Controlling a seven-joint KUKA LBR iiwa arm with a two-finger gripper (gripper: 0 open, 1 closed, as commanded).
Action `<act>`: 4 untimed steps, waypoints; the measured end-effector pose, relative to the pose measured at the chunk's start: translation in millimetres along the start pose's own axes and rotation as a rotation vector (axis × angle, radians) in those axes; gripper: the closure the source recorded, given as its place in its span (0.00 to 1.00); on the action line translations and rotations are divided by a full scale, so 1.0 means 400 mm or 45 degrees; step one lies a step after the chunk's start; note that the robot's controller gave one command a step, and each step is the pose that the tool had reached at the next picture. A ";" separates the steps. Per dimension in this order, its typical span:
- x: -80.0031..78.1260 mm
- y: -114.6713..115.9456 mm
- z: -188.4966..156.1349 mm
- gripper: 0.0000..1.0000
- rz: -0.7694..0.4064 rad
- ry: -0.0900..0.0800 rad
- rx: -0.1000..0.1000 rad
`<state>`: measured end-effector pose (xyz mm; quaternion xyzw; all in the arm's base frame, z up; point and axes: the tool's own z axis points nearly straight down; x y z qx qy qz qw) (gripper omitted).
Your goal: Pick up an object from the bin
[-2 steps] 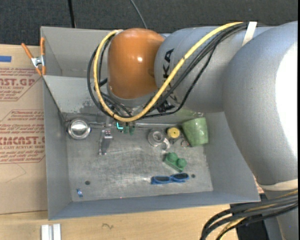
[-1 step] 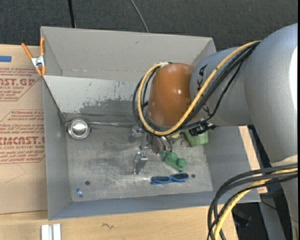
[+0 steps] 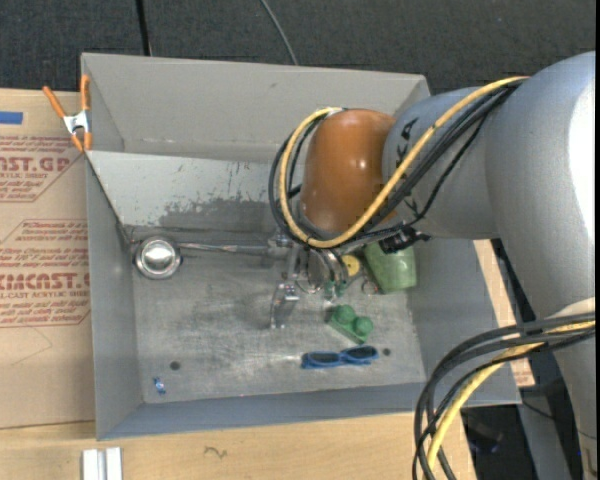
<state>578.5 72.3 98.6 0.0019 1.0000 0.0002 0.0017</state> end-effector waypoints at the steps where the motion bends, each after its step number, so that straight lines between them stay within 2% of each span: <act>1: 0.166 -0.116 -0.020 0.00 -0.445 0.008 0.001; 2: 0.143 -0.220 0.067 0.00 -0.607 -0.002 -0.004; 3: 0.142 -0.222 0.063 1.00 -0.608 -0.001 0.000; 4: 0.168 -0.134 -0.363 1.00 -0.925 -0.007 0.000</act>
Offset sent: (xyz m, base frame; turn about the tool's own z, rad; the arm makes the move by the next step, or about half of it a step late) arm -0.0656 -0.0449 0.0086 -0.3508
